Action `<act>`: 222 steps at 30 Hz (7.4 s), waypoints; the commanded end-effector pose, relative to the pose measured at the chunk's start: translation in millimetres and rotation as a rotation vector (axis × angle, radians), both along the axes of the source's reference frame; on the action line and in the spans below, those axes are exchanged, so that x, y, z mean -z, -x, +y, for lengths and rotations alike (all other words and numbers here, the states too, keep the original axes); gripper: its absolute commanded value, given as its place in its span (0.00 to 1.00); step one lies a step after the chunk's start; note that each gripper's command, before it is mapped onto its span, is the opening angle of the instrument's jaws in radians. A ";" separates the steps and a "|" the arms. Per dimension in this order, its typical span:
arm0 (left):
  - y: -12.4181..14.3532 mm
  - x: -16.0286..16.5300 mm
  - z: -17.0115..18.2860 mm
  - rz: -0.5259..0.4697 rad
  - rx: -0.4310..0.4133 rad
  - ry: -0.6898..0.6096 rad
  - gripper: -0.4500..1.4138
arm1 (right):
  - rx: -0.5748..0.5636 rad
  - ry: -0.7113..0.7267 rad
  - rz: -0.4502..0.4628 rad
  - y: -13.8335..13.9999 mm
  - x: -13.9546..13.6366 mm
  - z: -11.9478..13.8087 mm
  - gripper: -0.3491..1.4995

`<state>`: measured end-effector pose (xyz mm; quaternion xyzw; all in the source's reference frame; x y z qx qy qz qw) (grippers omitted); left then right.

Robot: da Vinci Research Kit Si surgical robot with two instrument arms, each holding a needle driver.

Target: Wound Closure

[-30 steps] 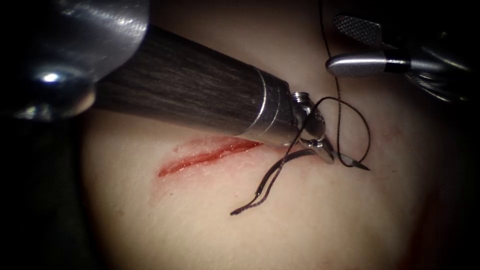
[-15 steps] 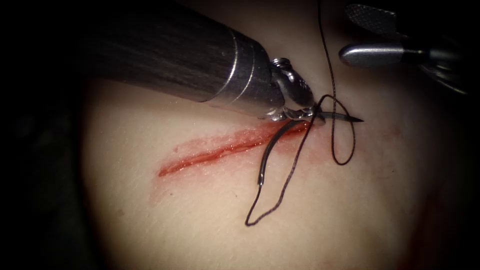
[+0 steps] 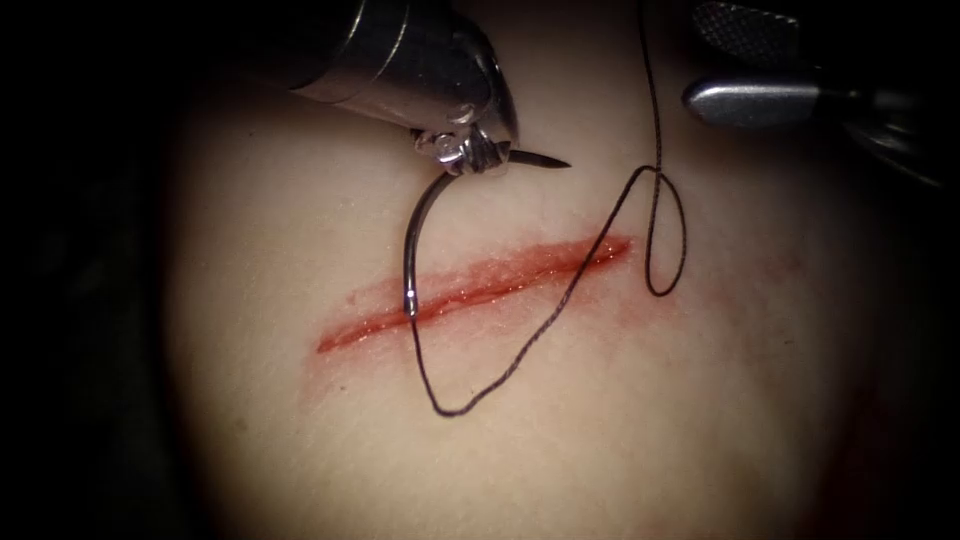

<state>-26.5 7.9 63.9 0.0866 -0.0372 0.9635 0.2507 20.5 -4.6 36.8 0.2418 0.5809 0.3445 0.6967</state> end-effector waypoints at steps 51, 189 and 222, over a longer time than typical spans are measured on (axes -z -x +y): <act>-1.5 0.0 1.8 -1.354 0.214 0.559 0.00 | -0.040 -0.545 0.039 -4.2 0.0 -5.1 0.82; -3.2 3.6 -5.9 -1.085 1.123 -0.731 0.49 | 0.885 1.332 -1.206 -11.0 -7.6 -5.9 0.00; -6.4 -0.7 -5.5 -1.176 1.311 -0.920 0.00 | 0.274 0.711 -0.755 -3.4 -4.2 0.1 0.94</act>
